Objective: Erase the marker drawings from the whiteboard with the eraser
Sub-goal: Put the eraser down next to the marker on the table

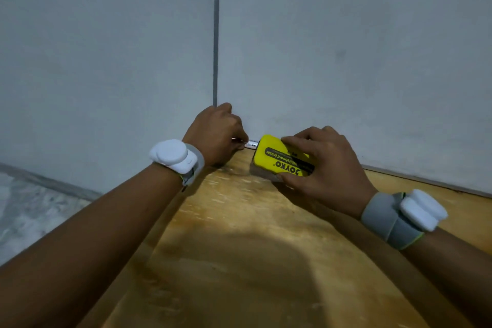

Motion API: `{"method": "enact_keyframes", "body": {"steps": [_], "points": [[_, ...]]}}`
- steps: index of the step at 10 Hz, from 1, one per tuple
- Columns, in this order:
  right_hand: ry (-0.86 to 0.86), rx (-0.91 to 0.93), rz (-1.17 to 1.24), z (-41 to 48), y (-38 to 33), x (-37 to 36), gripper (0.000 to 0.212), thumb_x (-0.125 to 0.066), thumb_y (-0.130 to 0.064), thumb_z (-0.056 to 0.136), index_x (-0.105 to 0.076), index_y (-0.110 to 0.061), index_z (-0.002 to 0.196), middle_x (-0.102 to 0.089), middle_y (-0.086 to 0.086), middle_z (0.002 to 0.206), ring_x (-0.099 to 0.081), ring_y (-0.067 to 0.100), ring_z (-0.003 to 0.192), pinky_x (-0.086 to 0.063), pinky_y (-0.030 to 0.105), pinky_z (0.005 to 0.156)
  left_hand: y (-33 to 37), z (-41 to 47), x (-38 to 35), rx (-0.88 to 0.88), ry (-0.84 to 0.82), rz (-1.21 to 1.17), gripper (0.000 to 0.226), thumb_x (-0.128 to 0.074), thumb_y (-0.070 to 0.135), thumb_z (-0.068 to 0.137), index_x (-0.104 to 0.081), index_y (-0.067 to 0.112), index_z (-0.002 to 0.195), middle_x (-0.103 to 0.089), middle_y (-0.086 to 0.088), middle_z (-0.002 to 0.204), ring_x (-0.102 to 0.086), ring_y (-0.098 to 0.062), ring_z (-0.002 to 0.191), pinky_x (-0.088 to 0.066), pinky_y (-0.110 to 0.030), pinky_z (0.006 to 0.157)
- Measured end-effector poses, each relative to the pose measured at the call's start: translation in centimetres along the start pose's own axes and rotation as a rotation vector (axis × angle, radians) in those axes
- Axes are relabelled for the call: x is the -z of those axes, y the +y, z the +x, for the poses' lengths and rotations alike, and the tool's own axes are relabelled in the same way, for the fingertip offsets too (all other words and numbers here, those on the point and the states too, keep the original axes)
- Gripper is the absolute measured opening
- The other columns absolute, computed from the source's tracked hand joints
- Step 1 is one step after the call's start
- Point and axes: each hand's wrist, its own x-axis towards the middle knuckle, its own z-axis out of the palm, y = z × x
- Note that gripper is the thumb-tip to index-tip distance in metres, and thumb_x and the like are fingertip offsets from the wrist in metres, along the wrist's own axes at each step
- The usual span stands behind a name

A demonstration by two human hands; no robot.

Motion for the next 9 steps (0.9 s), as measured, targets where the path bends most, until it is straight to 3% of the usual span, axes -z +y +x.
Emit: {"method": "enact_keyframes", "body": {"steps": [1, 2, 3, 4, 6, 7, 8, 9], "points": [[-0.049, 0.008, -0.010, 0.9, -1.1, -1.2, 0.062, -0.069, -0.054, 0.066, -0.067, -0.028, 0.122, -0.062, -0.003, 0.105, -0.051, 0.023, 0.090, -0.043, 0.038, 0.079, -0.3, -0.1, 0.1, -0.020, 0.017, -0.014, 0.018, -0.070, 0.033, 0.086, -0.081, 0.029, 0.099, -0.078, 0.002, 0.091, -0.054, -0.027, 0.087, -0.034, -0.034, 0.065], [-0.108, 0.057, -0.041, 2.1, -2.3, -2.6, 0.057, -0.071, -0.054, 0.068, -0.069, -0.026, 0.118, -0.066, 0.000, 0.106, -0.054, 0.027, 0.091, -0.046, 0.040, 0.080, -1.3, -0.5, 0.8, -0.027, 0.200, -0.052, 0.010, -0.079, 0.026, 0.079, -0.082, 0.020, 0.087, -0.079, -0.002, 0.085, -0.060, -0.033, 0.080, -0.036, -0.039, 0.067], [-0.115, 0.091, -0.050, 3.7, -3.4, -4.2, 0.051, -0.072, -0.053, 0.071, -0.071, -0.025, 0.113, -0.070, 0.001, 0.108, -0.056, 0.029, 0.090, -0.046, 0.040, 0.078, -2.9, -1.1, 1.7, 0.067, 0.387, -0.095, 0.013, -0.080, 0.027, 0.079, -0.082, 0.018, 0.088, -0.079, -0.002, 0.085, -0.062, -0.032, 0.078, -0.038, -0.042, 0.069], [-0.109, 0.071, -0.045, 5.5, -4.1, -5.5, 0.047, -0.070, -0.053, 0.075, -0.071, -0.026, 0.114, -0.072, -0.001, 0.113, -0.055, 0.030, 0.095, -0.045, 0.041, 0.081, -3.5, -1.4, 2.5, 0.160, 0.439, -0.167, 0.018, -0.078, 0.034, 0.080, -0.081, 0.020, 0.092, -0.078, 0.001, 0.086, -0.061, -0.029, 0.079, -0.040, -0.041, 0.073], [-0.133, 0.071, -0.068, 5.6, -3.8, -6.9, 0.048, -0.059, -0.062, 0.085, -0.066, -0.033, 0.122, -0.067, -0.009, 0.125, -0.050, 0.025, 0.103, -0.042, 0.043, 0.082, -2.0, -1.4, 2.9, 0.284, 0.431, -0.430, 0.026, -0.072, 0.048, 0.081, -0.080, 0.024, 0.085, -0.076, 0.009, 0.080, -0.060, -0.015, 0.075, -0.049, -0.038, 0.073], [-0.065, 0.022, -0.006, 4.9, -3.7, -4.6, 0.042, -0.060, -0.058, 0.086, -0.069, -0.032, 0.118, -0.068, -0.006, 0.123, -0.052, 0.023, 0.106, -0.044, 0.044, 0.085, -0.7, -1.3, 3.7, 0.313, 0.360, -0.513, 0.029, -0.069, 0.050, 0.083, -0.080, 0.023, 0.080, -0.075, 0.010, 0.076, -0.064, -0.012, 0.074, -0.053, -0.036, 0.071], [0.055, -0.083, 0.112, 4.6, -3.3, -1.0, 0.027, -0.064, -0.046, 0.089, -0.077, -0.027, 0.104, -0.075, -0.004, 0.109, -0.058, 0.021, 0.099, -0.047, 0.043, 0.086, 0.7, -0.3, 5.5, 0.365, 0.302, -0.687, 0.040, -0.067, 0.054, 0.084, -0.076, 0.019, 0.067, -0.072, 0.004, 0.062, -0.069, -0.011, 0.064, -0.054, -0.030, 0.065], [0.196, -0.281, 0.366, 4.0, -3.0, 4.7, 0.041, -0.053, -0.050, 0.095, -0.080, -0.021, 0.085, -0.078, -0.006, 0.089, -0.067, 0.010, 0.085, -0.051, 0.037, 0.082, 3.5, 1.4, 9.3, 0.454, 0.158, -0.942, 0.059, -0.058, 0.065, 0.085, -0.069, 0.014, 0.056, -0.069, -0.001, 0.055, -0.067, -0.014, 0.056, -0.051, -0.030, 0.065]]}}
